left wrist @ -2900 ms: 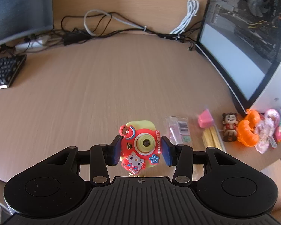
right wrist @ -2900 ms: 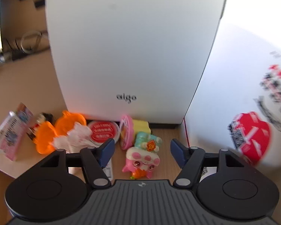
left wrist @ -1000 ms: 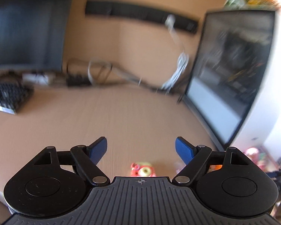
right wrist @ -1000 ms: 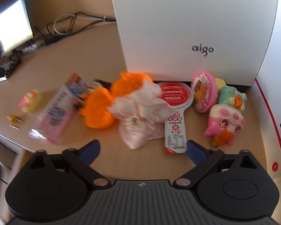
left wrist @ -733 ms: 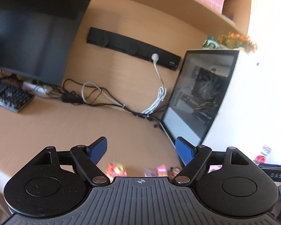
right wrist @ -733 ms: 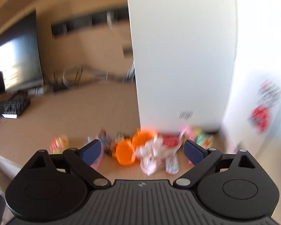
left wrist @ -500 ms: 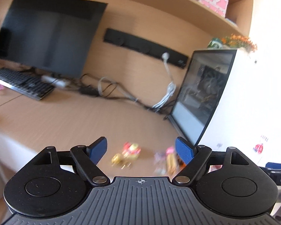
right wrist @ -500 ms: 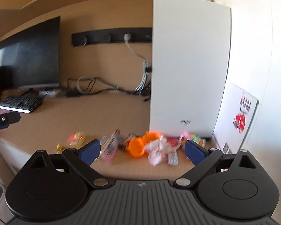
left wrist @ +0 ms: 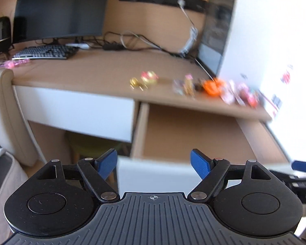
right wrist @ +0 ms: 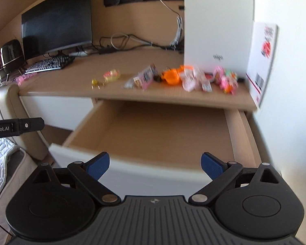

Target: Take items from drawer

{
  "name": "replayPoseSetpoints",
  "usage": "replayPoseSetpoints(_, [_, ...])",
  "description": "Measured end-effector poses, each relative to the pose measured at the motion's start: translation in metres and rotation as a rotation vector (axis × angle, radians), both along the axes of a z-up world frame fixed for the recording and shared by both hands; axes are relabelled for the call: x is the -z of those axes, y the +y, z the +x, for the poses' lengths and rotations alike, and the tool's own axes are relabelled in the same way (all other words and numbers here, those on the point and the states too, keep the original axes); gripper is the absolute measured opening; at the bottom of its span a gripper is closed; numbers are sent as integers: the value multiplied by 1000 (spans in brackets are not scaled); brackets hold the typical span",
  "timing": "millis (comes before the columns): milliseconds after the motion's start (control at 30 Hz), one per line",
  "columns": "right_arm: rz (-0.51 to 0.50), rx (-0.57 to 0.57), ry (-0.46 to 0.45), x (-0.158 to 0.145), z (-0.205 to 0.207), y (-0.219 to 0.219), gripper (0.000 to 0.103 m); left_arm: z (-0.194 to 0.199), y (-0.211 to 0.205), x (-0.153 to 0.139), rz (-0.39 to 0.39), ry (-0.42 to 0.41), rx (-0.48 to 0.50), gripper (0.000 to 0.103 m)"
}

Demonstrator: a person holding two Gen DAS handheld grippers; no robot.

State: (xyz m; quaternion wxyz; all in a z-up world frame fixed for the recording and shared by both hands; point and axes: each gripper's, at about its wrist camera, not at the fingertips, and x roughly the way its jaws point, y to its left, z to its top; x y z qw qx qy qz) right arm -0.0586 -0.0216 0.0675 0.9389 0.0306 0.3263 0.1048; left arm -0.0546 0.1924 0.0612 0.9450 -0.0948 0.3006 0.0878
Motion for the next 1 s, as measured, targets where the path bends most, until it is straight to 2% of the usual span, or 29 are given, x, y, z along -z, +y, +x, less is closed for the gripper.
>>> replayPoseSetpoints(67, [22,57,5,18,-12,-10,97,-10,-20,14,31,14,1,84])
replayPoseSetpoints(167, [51,115,37,51,-17,-19,97,-14,-42,45,32,39,11,84])
replayPoseSetpoints(267, [-44,171,6,79,-21,-18,97,-6,-56,75,35,44,37,84])
replayPoseSetpoints(433, [-173,216,-118,108,-25,-15,97,12,-69,111,105,-33,32,83])
replayPoseSetpoints(500, [-178,235,-138,114,-16,-15,97,16,-70,118,118,-58,3,83])
replayPoseSetpoints(667, [-113,237,-152,120,5,-16,96,24,-67,126,140,-106,-31,83])
replayPoseSetpoints(900, [-110,230,-178,128,21,-15,98,56,-63,132,160,-112,37,102])
replayPoseSetpoints(1000, [-113,224,-176,128,38,-14,99,76,-59,132,152,-113,39,103])
